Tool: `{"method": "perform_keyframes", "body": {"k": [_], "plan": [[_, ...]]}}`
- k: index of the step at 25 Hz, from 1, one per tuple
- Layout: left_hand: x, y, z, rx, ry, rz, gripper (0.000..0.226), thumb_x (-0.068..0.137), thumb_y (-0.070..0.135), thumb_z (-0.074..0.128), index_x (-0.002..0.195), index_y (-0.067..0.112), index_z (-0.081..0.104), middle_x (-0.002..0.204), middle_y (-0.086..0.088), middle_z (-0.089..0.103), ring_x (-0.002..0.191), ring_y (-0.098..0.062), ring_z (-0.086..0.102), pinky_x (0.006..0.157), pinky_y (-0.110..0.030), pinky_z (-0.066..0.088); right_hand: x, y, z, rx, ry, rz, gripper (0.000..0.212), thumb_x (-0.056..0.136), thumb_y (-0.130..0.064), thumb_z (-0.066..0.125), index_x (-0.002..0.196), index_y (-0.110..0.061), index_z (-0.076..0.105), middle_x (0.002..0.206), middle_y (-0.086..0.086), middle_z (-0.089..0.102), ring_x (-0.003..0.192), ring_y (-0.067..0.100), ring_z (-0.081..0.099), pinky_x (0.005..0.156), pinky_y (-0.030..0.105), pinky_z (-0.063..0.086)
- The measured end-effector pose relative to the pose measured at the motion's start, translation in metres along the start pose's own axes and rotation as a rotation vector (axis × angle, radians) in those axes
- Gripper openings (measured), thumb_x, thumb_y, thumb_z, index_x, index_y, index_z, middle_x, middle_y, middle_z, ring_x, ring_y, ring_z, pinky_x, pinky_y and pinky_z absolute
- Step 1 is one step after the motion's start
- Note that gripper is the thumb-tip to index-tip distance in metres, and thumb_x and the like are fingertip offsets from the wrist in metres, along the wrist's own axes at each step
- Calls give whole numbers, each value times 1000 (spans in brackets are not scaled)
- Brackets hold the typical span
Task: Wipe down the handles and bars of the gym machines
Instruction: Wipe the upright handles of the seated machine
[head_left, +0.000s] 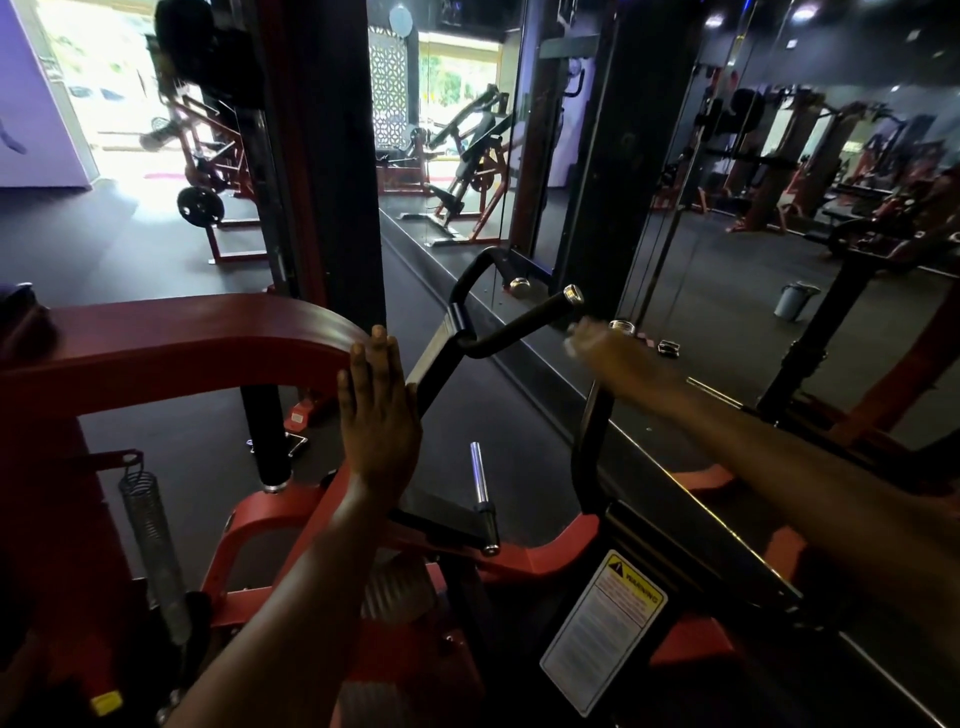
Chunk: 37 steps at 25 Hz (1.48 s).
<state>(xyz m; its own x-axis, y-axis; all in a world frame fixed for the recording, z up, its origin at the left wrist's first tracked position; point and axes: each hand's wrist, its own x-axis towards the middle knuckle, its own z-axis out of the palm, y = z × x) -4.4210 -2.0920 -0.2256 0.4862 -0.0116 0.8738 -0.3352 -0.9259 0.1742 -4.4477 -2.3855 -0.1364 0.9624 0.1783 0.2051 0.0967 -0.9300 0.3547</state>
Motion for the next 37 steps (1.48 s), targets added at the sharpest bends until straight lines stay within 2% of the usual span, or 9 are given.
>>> {"method": "perform_keyframes", "body": {"k": [3,9,14,19,24,27,29,33,37], "plan": [[-1,0,0,16,17,10,54,102,22,29,150,3,16,157,-13,12,147,-22,-16,120,-39,-7,7,32,9,-80,-14,42,21,91,-6,54,110,-5,62,122,16,59,124,28,47,109,41,34],[-3,-1,3,-19,19,25,53,103,23,27,150,6,11,159,-10,8,147,-23,-16,120,-39,-8,-8,0,-7,-268,-251,-373,25,93,-12,52,117,-10,59,116,9,61,110,20,57,103,33,40],[-3,-2,3,-29,15,22,54,102,22,29,151,6,10,158,-15,15,147,-23,-15,120,-39,-7,16,44,-4,-172,-186,-65,19,92,-13,54,110,-11,60,111,8,60,106,19,56,99,33,43],[-2,-2,0,-28,7,25,51,105,25,20,151,6,11,158,-13,14,147,-22,-16,120,-38,-8,-39,-15,13,-103,-148,-124,38,95,-6,45,133,-7,46,139,11,44,133,22,37,114,30,21],[-1,-2,2,22,2,24,52,104,26,20,151,7,10,159,-12,12,146,-22,-19,119,-38,-11,-104,-65,14,-24,-415,-616,31,98,-13,43,128,-10,51,134,8,48,128,21,42,111,37,30],[-2,-2,2,12,0,19,53,103,25,25,151,6,12,158,-15,16,147,-22,-18,119,-38,-10,-56,-31,-1,210,-156,-241,17,97,-16,47,101,-5,60,101,10,56,100,22,53,92,33,40],[-1,-1,0,-17,-15,12,52,104,25,23,152,5,14,158,-16,17,147,-21,-18,119,-38,-10,-18,-12,3,61,-101,26,16,92,-6,48,100,-5,61,102,11,60,104,26,56,100,36,36],[0,1,-5,16,-55,10,53,104,27,18,151,4,17,158,-17,17,145,-20,-22,118,-37,-14,-32,-42,49,-14,-96,-174,27,86,-1,38,87,-5,65,85,13,66,87,30,64,108,41,33],[0,1,-5,51,-63,10,53,104,28,17,152,5,16,159,-15,14,144,-20,-24,118,-36,-16,-64,-35,58,188,-24,-256,33,81,11,55,107,-4,67,113,14,65,119,28,54,114,33,15]]}}
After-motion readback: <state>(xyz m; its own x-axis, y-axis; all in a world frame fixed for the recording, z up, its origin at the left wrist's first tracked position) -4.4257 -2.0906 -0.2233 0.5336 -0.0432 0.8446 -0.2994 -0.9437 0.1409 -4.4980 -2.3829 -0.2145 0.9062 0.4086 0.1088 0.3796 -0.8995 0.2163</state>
